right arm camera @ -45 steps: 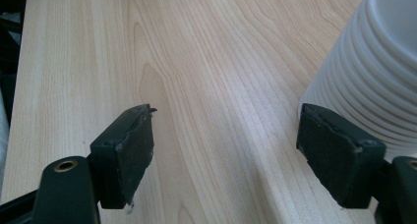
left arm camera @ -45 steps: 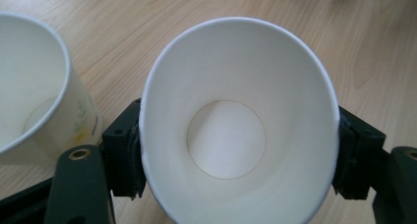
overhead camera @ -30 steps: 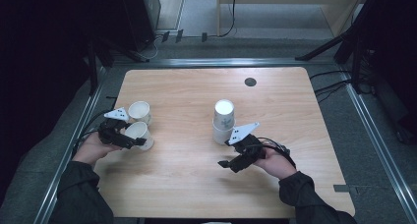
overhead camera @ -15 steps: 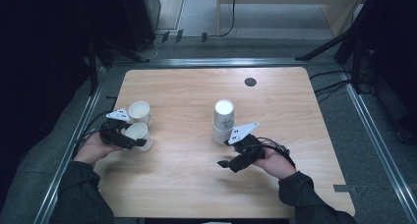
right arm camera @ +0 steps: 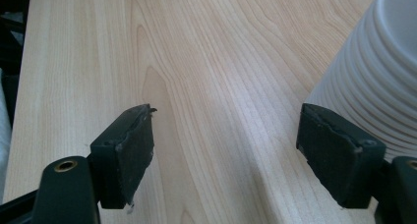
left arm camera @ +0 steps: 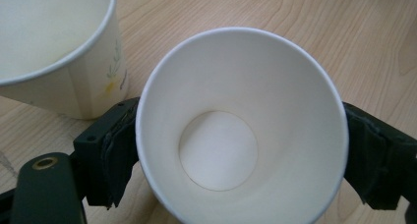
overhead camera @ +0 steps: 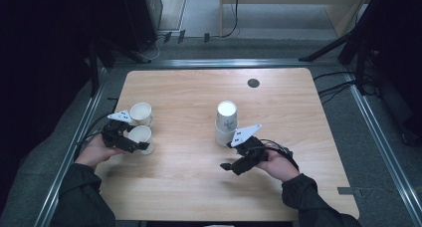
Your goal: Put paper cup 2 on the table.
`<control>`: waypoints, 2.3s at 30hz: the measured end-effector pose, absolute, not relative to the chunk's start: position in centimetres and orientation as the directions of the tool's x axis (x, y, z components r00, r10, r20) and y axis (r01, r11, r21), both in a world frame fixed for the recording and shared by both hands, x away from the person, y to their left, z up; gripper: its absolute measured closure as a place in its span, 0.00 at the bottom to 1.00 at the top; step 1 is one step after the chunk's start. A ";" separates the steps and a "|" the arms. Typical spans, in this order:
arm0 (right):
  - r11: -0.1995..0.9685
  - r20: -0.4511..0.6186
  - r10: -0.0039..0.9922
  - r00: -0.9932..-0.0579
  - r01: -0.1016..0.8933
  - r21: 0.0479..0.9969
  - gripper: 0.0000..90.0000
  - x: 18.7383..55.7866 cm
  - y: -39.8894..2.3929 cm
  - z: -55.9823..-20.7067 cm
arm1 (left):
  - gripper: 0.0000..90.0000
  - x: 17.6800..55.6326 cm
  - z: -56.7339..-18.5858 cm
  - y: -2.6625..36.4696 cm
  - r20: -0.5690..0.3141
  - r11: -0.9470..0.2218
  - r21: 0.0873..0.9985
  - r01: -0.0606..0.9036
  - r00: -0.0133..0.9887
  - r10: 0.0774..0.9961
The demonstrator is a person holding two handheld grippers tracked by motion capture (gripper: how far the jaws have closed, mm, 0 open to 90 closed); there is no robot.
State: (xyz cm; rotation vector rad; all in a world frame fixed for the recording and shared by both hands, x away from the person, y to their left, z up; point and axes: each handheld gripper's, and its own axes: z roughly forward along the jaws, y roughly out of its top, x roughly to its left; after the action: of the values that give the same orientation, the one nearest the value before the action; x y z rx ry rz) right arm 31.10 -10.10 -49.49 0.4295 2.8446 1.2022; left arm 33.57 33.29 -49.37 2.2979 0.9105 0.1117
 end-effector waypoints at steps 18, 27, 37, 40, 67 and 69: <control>0.659 0.080 0.261 -0.962 0.238 0.714 0.25 31.1 -10.2 -49.3 | 0.14 32.7 -47.4 34.1 -0.164 -0.514 0.636 0.576 0.752 0.639; 0.658 0.076 0.266 -0.961 0.238 0.714 0.25 31.1 -10.4 -49.1 | 0.14 32.0 -44.8 34.7 -0.160 -0.456 0.682 0.571 0.726 0.669; 0.656 0.069 0.267 -0.961 0.234 0.718 0.25 30.9 -10.4 -48.9 | 0.15 32.5 -43.7 31.7 -0.162 -0.463 0.681 0.568 0.733 0.661; 0.659 0.070 0.267 -0.961 0.235 0.715 0.25 30.8 -10.5 -48.9 | 0.15 32.5 -43.7 30.4 -0.171 -0.473 0.686 0.552 0.755 0.633; 0.669 0.041 0.267 -0.963 0.216 0.711 0.25 30.2 -10.9 -48.6 | 0.15 30.8 -44.9 20.9 -0.137 -0.533 0.710 0.460 0.833 0.537; 0.669 0.036 0.266 -0.963 0.211 0.713 0.25 30.2 -10.9 -48.5 | 0.15 30.6 -45.1 20.1 -0.129 -0.550 0.706 0.446 0.845 0.519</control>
State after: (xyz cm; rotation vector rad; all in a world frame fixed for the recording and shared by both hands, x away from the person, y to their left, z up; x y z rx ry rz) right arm 30.18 -10.93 -48.53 0.4019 2.8048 1.1837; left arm 30.59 20.07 -45.11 2.2378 0.6988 0.1203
